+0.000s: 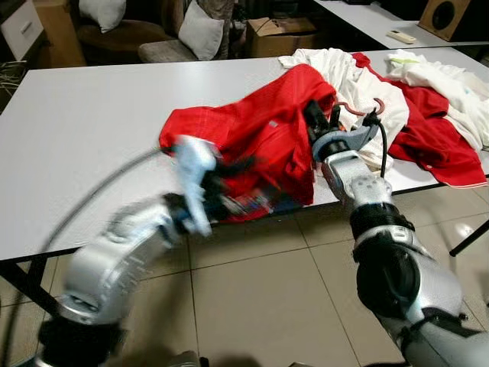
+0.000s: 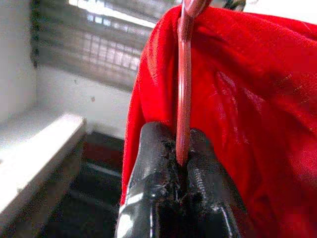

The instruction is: Hang hanger

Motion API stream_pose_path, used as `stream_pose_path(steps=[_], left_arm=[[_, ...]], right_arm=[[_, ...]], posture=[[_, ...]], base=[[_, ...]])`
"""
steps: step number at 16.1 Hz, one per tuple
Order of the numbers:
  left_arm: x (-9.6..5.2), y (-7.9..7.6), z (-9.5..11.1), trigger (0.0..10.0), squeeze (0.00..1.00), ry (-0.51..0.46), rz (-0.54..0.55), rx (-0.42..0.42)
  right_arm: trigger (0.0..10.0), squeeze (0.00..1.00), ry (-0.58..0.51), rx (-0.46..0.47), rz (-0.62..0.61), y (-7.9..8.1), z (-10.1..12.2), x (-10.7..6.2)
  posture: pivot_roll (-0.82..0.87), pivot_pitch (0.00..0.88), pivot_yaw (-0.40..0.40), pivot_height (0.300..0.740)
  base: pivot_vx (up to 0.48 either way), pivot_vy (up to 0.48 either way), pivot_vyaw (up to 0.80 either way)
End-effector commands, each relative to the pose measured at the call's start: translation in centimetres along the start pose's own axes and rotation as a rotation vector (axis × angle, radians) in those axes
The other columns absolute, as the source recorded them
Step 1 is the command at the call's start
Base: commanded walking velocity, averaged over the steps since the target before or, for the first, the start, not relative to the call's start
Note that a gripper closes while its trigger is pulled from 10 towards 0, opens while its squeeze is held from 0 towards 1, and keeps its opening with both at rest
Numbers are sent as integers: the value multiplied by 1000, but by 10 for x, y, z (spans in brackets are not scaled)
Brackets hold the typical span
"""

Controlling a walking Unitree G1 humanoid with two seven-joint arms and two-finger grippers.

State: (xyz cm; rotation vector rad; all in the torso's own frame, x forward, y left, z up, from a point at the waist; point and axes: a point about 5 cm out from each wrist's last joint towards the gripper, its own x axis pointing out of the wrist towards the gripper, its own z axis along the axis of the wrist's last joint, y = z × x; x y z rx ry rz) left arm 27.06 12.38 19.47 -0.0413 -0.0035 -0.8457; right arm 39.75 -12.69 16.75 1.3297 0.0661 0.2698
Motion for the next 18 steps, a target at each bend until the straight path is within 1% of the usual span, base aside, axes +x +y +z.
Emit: stream_pose_path(steps=[1,2,3,4,5,6,7,8,9,10,11,13,15,16,18], left_arm=[[-17,26,-15,10000,1000,43,215,-8],[-23,32,-19,10000,847,49,268,7],[-37,39,-30,10000,545,87,367,16],[-47,41,-40,10000,541,111,437,-4],[-49,40,-43,10000,541,115,451,-12],[-52,38,-47,10000,545,112,488,-10],[-50,32,-50,10000,549,96,511,-19],[-47,25,-54,10000,545,107,505,-6],[-45,20,-56,10000,545,113,486,-12],[-44,18,-57,10000,545,117,480,-8],[-44,11,-59,10000,545,130,450,8],[-45,7,-61,10000,545,142,437,10],[-45,3,-62,10000,541,142,436,-8],[-45,-4,-66,10000,537,164,407,-8],[-47,-5,-66,10000,541,161,405,-7]], right_arm=[[10000,0,6,-67,68,6,9,-5],[10000,0,12,-97,86,7,11,-10],[10000,0,36,-152,134,11,15,-27],[10000,0,81,-258,188,18,15,-50],[10000,0,100,-299,206,22,14,-59],[10000,0,156,-396,235,27,10,-75],[10000,0,221,-470,256,30,7,-94],[10000,0,265,-513,268,32,5,-110],[10000,0,280,-517,266,30,5,-119],[10000,0,288,-517,263,29,5,-125],[10000,0,322,-546,256,28,2,-139],[10000,0,346,-580,234,25,3,-146],[10000,0,365,-601,225,23,4,-152],[10000,0,397,-618,240,24,6,-159],[10000,0,419,-624,257,25,6,-164]], posture=[[-30,0,-2,740],[-29,0,-4,740],[-31,0,-4,740],[-38,0,0,740],[-38,0,0,740],[-44,0,4,740],[-52,0,4,740],[-53,0,1,740],[-54,0,0,740],[-54,0,-3,740],[-57,0,-3,740],[-56,0,-4,740],[-52,0,-4,740],[-41,0,-9,740],[-35,0,-9,740]], base=[[0,0,0],[0,0,0],[0,0,0],[0,-416,800],[0,-416,800],[0,-480,800],[0,-480,800],[0,-480,800],[0,-480,800],[0,-480,800],[0,-480,800],[0,-392,800],[0,0,800],[0,0,800],[0,0,800]])
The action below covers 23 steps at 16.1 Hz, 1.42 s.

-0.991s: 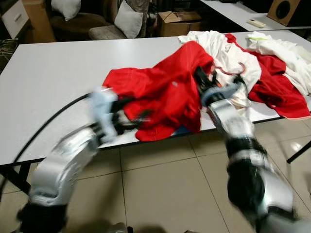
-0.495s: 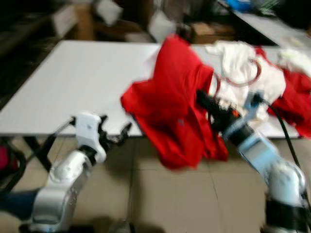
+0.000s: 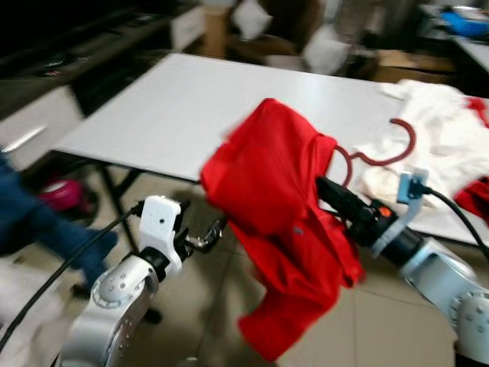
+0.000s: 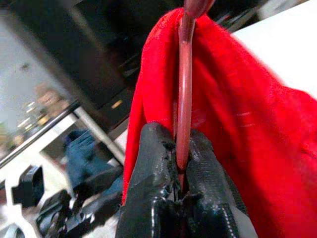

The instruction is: Hang hanger

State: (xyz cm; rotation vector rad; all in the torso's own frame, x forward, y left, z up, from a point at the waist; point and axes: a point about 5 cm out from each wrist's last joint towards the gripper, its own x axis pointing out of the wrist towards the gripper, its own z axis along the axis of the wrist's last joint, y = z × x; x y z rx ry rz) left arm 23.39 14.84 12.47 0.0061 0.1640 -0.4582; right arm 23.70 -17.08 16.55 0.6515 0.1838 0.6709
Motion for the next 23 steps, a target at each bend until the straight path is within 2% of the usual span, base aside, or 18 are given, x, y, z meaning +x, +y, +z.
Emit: stream_pose_path(steps=[1,5,8,11,13,15,23], left_arm=[[-4,6,2,10000,537,-2,32,5],[-10,1,-4,10000,541,22,24,-4],[-12,-4,-12,10000,545,52,16,-17],[-13,4,-12,10000,537,34,63,-69],[-12,5,-17,10000,541,60,67,-49],[-11,-2,-18,10000,541,71,25,-18],[-19,-2,-21,10000,541,90,36,-29]], right_arm=[[10000,0,10,-27,64,10,2,0],[10000,0,89,-60,49,7,-11,-7],[10000,0,158,-131,-17,3,-29,-11],[10000,0,216,-179,-73,0,-46,-6],[10000,0,213,-184,-125,-3,-54,0],[10000,0,230,-208,-118,-4,-61,0],[10000,0,277,-278,-86,-6,-67,8]], posture=[[-28,0,-5,740],[-12,0,-19,740],[-20,0,-9,740],[-24,0,-16,740],[-31,0,-1,740],[-23,0,-5,740],[0,0,-8,740]], base=[[0,0,800],[0,0,800],[0,0,800],[0,0,800],[0,0,800],[0,0,800],[0,-473,800]])
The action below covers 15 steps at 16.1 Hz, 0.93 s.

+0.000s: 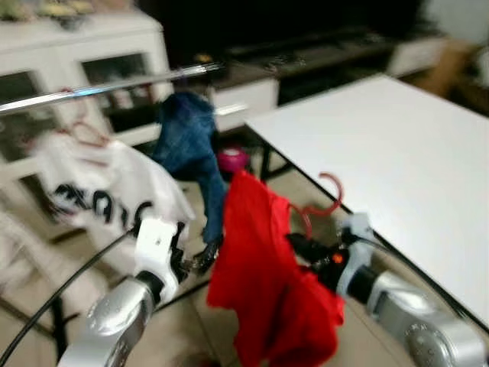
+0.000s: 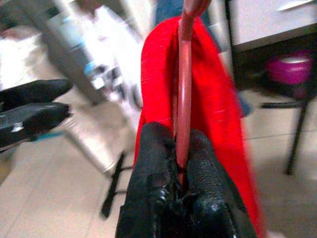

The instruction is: Hang hanger

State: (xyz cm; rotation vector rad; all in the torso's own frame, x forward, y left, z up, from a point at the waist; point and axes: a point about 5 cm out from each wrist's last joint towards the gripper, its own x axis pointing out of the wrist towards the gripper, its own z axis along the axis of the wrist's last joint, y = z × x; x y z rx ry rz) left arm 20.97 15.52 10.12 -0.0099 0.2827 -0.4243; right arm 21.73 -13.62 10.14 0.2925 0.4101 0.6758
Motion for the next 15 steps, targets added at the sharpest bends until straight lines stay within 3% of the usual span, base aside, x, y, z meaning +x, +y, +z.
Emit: stream_pose_path(steps=[1,4,6,9,12,13,14,15], left_arm=[[0,0,6,10000,541,-17,2,22],[-4,1,4,10000,537,-10,15,16],[-6,1,2,10000,541,16,18,-10],[-9,4,5,10000,541,1,20,20],[-9,17,11,10000,537,-3,40,73],[-8,21,20,10000,573,-28,16,95],[-7,20,26,10000,1000,-48,-30,97],[-5,14,36,10000,1000,-63,-132,97]], right_arm=[[10000,0,-31,-35,20,1,8,2],[10000,0,-28,-45,36,2,8,5],[10000,0,-34,-47,59,6,9,8],[10000,0,-36,-46,68,9,6,10],[10000,0,-54,-64,62,9,8,12],[10000,0,-74,-98,50,7,14,13],[10000,0,-77,-136,46,7,18,14],[10000,0,-81,-213,31,4,27,18]], posture=[[0,0,-8,740],[11,0,-19,740],[17,0,-18,740],[22,0,-15,740],[27,0,5,740],[28,0,13,740],[26,0,13,740],[23,0,13,740]], base=[[0,-480,800],[0,-480,800],[0,480,800],[0,480,800],[0,0,800],[0,0,0],[0,0,0],[0,0,0]])
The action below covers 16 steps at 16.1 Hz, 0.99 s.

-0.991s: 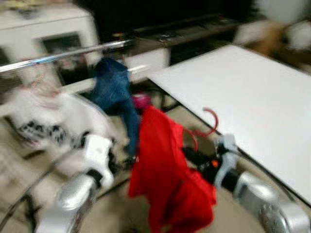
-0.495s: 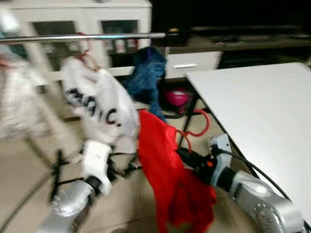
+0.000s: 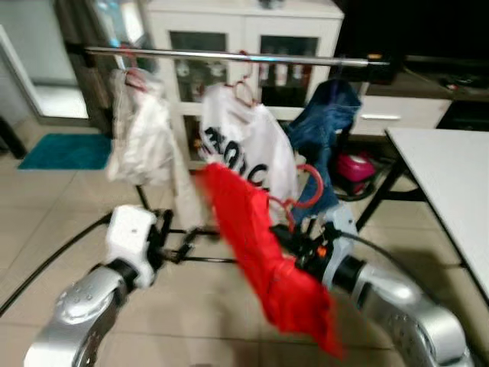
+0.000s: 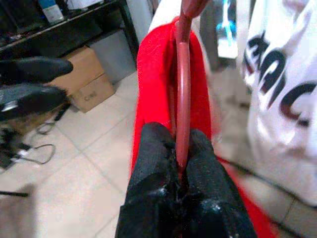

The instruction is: Hang hanger

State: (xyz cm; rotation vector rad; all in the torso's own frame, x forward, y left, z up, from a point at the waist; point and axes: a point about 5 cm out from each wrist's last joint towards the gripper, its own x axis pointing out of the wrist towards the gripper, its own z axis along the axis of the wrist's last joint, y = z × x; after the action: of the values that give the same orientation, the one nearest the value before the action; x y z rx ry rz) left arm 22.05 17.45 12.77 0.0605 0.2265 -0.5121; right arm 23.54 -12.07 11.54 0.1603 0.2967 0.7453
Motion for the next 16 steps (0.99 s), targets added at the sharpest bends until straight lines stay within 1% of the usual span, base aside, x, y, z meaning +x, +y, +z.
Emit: stream_pose_path(steps=[1,2,3,4,5,6,8,10,11,12,13,14,16], left_arm=[[4,-10,13,10000,1000,-34,-118,13],[11,-16,17,10000,1000,-35,-189,12],[23,-21,19,10000,1000,-53,-227,-24],[30,-23,21,10000,47,-67,-262,-67],[33,-25,23,10000,0,-83,-295,-112],[39,-25,26,10000,0,-100,-308,-133],[48,-23,33,10000,0,-122,-317,-136],[56,-19,39,10000,0,-164,-299,-157],[63,-17,42,4471,0,-200,-286,-163],[67,-17,44,1686,0,-214,-281,-171],[71,-17,45,0,0,-228,-293,-193],[73,-19,46,0,0,-225,-306,-197],[77,-17,43,0,0,-206,-283,-187]], right_arm=[[10000,0,-36,-72,-28,-5,13,1],[10000,0,-54,-96,-43,-7,21,5],[10000,0,-72,-112,-57,-9,27,10],[10000,0,-78,-117,-73,-10,31,15],[10000,0,-82,-128,-72,-9,34,18],[10000,0,-84,-151,-55,-7,36,19],[10000,0,-87,-179,-34,-5,39,21],[10000,0,-87,-201,-20,-2,41,21],[10000,0,-88,-206,-8,-1,41,20],[10000,0,-84,-214,3,0,41,19],[10000,0,-76,-228,14,1,41,19],[10000,0,-75,-229,16,2,40,18],[10000,0,-78,-226,16,3,40,17]], posture=[[20,0,12,740],[16,0,11,740],[19,0,-11,740],[16,0,-11,740],[5,0,-5,740],[4,0,-10,740],[-1,0,-9,740],[-10,0,-5,740],[-15,0,-12,740],[-18,0,-15,740],[-23,0,-13,740],[-26,0,-10,740],[-35,0,4,740]], base=[[0,0,0],[0,0,0],[0,0,0],[0,0,0],[0,0,0],[0,0,0],[0,0,0],[0,0,0],[0,0,0],[0,0,0],[0,0,0],[0,0,0],[0,0,0]])
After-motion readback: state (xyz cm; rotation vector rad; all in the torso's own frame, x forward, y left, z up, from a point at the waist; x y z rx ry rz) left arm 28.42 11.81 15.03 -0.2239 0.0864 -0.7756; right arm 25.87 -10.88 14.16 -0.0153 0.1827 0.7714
